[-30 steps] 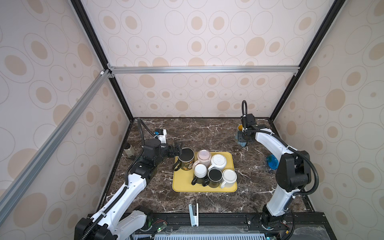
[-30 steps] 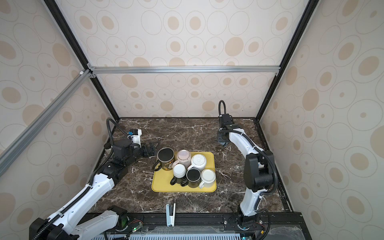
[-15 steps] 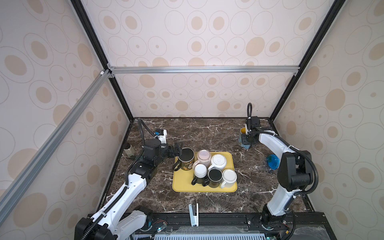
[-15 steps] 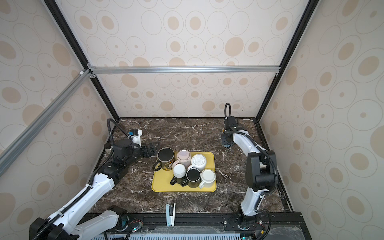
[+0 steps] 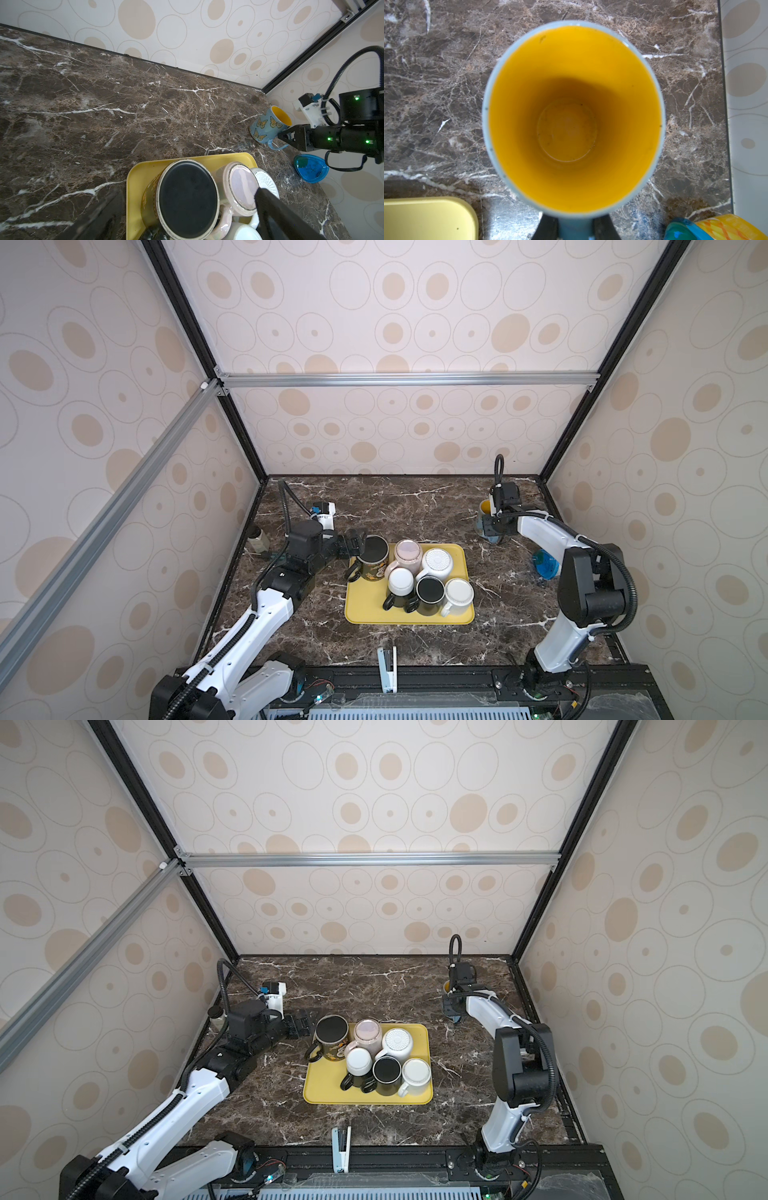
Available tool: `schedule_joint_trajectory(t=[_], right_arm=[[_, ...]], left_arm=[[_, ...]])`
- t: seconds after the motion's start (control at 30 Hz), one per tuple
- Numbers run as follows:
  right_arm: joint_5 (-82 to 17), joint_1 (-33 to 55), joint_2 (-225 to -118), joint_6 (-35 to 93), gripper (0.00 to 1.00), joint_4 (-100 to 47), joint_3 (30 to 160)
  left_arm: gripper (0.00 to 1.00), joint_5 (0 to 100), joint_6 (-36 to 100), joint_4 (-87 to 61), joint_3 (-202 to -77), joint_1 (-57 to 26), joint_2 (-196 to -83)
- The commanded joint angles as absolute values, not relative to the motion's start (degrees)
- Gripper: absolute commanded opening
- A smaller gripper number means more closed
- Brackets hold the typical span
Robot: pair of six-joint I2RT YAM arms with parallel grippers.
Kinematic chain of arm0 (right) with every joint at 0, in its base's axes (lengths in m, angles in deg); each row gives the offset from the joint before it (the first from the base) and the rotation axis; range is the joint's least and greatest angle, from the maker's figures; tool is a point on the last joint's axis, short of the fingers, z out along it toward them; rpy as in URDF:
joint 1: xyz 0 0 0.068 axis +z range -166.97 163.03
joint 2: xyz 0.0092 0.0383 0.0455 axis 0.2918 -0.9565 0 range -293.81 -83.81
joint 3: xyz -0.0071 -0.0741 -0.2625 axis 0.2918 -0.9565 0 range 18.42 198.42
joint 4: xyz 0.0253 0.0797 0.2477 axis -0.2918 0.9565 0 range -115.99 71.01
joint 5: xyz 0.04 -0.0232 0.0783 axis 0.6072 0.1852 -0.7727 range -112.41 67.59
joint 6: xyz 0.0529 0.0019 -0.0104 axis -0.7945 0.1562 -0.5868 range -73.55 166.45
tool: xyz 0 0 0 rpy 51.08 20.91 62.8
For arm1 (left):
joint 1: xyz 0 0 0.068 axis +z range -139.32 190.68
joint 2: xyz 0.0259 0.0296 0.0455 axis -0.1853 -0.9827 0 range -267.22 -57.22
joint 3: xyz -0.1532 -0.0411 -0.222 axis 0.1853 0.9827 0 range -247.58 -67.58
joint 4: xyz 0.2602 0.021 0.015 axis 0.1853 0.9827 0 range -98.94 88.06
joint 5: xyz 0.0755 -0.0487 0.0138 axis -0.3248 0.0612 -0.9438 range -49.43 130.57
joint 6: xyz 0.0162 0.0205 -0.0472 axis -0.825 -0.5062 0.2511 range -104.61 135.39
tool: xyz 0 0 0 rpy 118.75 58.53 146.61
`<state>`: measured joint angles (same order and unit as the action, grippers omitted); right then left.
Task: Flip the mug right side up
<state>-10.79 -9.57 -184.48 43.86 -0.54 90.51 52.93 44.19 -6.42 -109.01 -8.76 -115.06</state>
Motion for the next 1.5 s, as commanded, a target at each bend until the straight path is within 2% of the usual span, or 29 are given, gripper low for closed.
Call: schedule_joint_trajectory(t=[0.0,0.13,0.53,0.87,1.17,1.4,1.47], right_arm=[[-10.7,-9.7,-181.6,42.5,0.07,-2.0,89.5],[-11.2,-9.7,-181.1,41.4,0.2,-1.9,88.7],[-10.2,-9.6,-176.1,37.2,0.48,2.1,87.9],[-12.5,-5.5,-165.8,33.2,0.48,6.6,88.8],[-5.6,8.9,-158.3,34.0,0.47,10.2,92.0],[2.2,22.5,-157.6,34.4,0.47,15.6,96.8],[4.0,26.0,-157.4,33.5,0.47,17.3,97.8]], left_arm=[[1.0,53.0,44.1,-5.8,-108.6,-8.7,-114.0],[1.0,52.7,43.6,-5.7,-108.3,-8.7,-114.2],[1.0,52.0,43.4,-4.9,-108.6,-8.8,-115.1],[1.0,49.6,42.1,-0.9,-111.5,-8.8,-115.5],[1.0,45.8,38.4,4.4,-114.9,-8.8,-115.5],[1.0,45.6,37.4,6.9,-115.1,-8.8,-114.9],[0.96,44.4,37.8,8.0,-114.9,-8.8,-114.5]])
